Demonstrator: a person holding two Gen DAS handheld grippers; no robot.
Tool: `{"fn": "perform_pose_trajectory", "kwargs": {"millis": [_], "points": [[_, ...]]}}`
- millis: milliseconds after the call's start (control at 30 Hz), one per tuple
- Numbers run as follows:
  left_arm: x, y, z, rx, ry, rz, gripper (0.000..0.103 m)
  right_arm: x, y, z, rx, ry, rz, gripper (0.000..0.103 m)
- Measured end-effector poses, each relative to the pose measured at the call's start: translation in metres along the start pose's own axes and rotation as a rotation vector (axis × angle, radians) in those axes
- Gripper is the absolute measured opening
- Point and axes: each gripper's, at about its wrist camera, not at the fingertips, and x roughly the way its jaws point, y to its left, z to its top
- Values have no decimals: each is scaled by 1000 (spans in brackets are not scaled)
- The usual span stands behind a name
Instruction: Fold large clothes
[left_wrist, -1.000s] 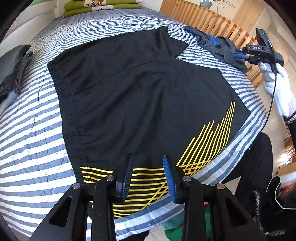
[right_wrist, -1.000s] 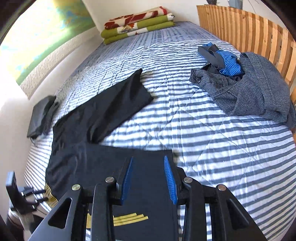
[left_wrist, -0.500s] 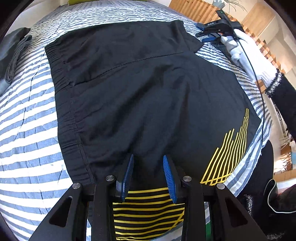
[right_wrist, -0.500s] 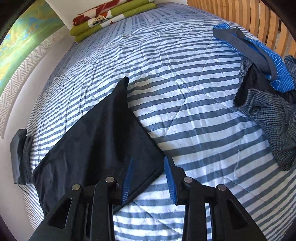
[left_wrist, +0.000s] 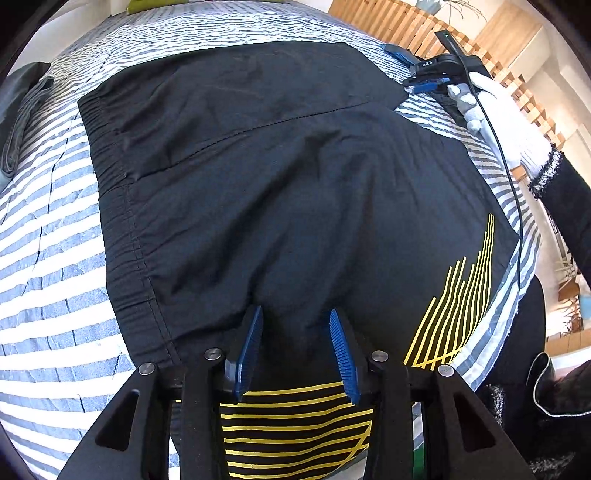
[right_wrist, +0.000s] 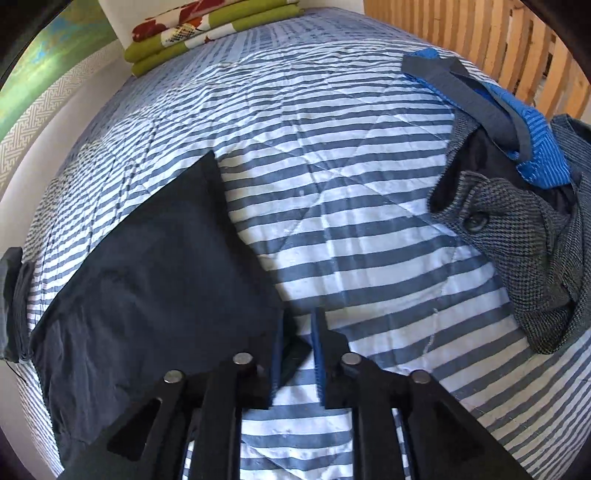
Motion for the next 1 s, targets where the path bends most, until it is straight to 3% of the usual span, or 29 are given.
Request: {"fn": "perform_pose_trajectory", "kwargs": {"millis": [67,100,167,233,333,400,433,533,600,733,867,1000], "points": [[0,-1,1,3,1,5,42,-6,-10,0,26,-34,-67,26],[-1,-1,1,2,0,6,43,-11,-12,0,33,-61,-55,26],[-2,0,-2,-3,1,9,43,-19,-6,-2,9,-84,60,26],[-4,-2,-6,-7,0,12,43,-19,12,-4,-55,-83,99,26],[-8,-1,-10,-11,3,27,43,-2,33,-8,-133,-40,75,26],[-14,-1,-16,-5,3,60,43,16,28,-10,-136,18,-16,25],[-19,0,-19,-4,0,73,43,13,21,-11,-123,-3,-4,24],[-39,5,-30,-10,-21,90,43,-13,5,-18,-114,-45,-128,27],[-52,6,-37,-5,-42,108,43,-42,-7,-30,-123,-70,-72,27],[-71,-3,-57,65,-61,189,43,-110,-23,-88,-200,-74,165,27],[-74,-22,-72,210,-55,271,43,-151,-21,-175,-412,-97,169,28],[-58,-40,-83,336,17,310,43,-158,-26,-257,-572,-47,144,28]]}}
